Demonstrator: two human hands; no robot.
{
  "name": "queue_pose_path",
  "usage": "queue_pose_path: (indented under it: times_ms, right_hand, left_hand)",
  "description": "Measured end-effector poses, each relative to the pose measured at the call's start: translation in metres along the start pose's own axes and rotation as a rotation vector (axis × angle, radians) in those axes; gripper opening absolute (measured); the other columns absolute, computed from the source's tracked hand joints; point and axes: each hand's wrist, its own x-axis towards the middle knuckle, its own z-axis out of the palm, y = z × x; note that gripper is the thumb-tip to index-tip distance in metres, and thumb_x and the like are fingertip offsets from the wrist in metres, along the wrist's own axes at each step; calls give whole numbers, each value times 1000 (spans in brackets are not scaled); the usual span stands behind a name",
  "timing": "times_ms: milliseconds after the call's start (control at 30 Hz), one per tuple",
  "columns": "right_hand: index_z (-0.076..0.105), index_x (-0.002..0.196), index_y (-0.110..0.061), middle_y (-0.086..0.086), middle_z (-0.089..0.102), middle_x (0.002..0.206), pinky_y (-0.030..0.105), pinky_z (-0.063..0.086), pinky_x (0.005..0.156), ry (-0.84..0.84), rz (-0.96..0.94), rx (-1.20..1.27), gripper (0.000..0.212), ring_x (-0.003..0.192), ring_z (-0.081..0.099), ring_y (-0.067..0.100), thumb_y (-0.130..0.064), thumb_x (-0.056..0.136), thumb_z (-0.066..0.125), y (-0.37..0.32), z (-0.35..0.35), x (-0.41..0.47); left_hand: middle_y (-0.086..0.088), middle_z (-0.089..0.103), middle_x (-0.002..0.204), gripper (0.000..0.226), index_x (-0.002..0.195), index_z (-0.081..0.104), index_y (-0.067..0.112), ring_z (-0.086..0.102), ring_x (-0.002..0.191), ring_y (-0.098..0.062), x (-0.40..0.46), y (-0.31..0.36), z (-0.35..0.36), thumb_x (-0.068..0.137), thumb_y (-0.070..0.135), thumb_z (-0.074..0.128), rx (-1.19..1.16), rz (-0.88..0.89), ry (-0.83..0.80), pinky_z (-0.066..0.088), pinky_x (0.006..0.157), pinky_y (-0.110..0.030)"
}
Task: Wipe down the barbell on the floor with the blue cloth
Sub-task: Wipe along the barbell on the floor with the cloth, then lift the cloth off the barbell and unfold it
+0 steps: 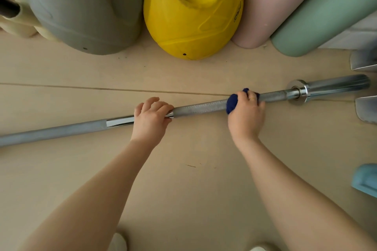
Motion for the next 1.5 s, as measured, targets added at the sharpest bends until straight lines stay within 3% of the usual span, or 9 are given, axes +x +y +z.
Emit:
queue_pose_path:
  times_ms: [233,433,567,700,900,1100,1167,1233,1500]
  right_hand:
    - [67,95,-13,7,69,100,27,50,67,-136,-307,142,35,74,60,29,-13,61,76,-104,18,-72]
    - [27,145,-24,0,25,154,37,38,92,-293,-606,38,66,114,40,29,-5,86,52,-50,3,-59]
    - [19,147,-22,0,17,156,33,40,94,-308,-433,123,73,115,40,27,-2,86,53,-56,7,-70]
    - [12,148,-12,12,11,156,36,37,99,-320,-254,212,69,125,35,33,-1,89,47,-101,18,-84]
    - [15,148,-13,12,13,156,43,38,99,-349,-323,158,65,122,35,35,-3,91,45,-145,28,-109]
    - [34,140,-28,6,31,150,46,42,98,-689,-673,215,57,117,43,36,-6,88,44,-196,24,-123]
    - [51,126,-31,10,59,124,52,53,84,-984,-528,637,59,96,62,35,2,78,38,-199,9,-122]
    - [57,122,-22,10,63,120,48,50,94,-981,-345,889,63,106,62,28,10,73,34,-189,-8,-115]
    - [56,123,-10,15,55,130,35,43,100,-1046,-214,1188,64,118,53,28,-7,60,41,-74,-94,-73]
  left_hand:
    - [-6,68,94,30,90,71,10,58,102,-39,2,3,-4,63,-2,76,51,-31,-14,41,85,-48]
    - [-6,62,120,42,112,65,14,49,119,-36,-3,5,-6,74,-2,70,90,-26,-63,37,94,-50]
    - [-4,33,148,68,145,26,14,24,137,-25,-23,-9,-28,82,0,46,-42,-155,-153,18,112,-40]
    - [-5,20,155,63,147,20,12,14,144,-23,-48,-42,-44,89,6,42,-85,-398,-33,9,116,-40]
    - [-7,7,158,54,148,18,8,3,146,-20,-75,-64,-39,96,5,29,-398,-628,133,4,118,-32]
    - [-4,23,155,45,146,25,10,18,143,-14,-81,-74,-50,102,17,23,-565,-651,152,12,107,-16]
    - [-5,33,150,43,142,34,10,28,139,-16,-79,-72,-60,102,17,23,-594,-660,193,19,108,-20]
    - [-4,45,140,40,135,45,11,39,129,-16,-76,-62,-70,101,17,24,-632,-637,234,28,102,-22]
    - [-1,64,88,41,94,63,20,58,74,-16,-35,20,-90,102,31,25,-1150,-374,-134,47,70,-28]
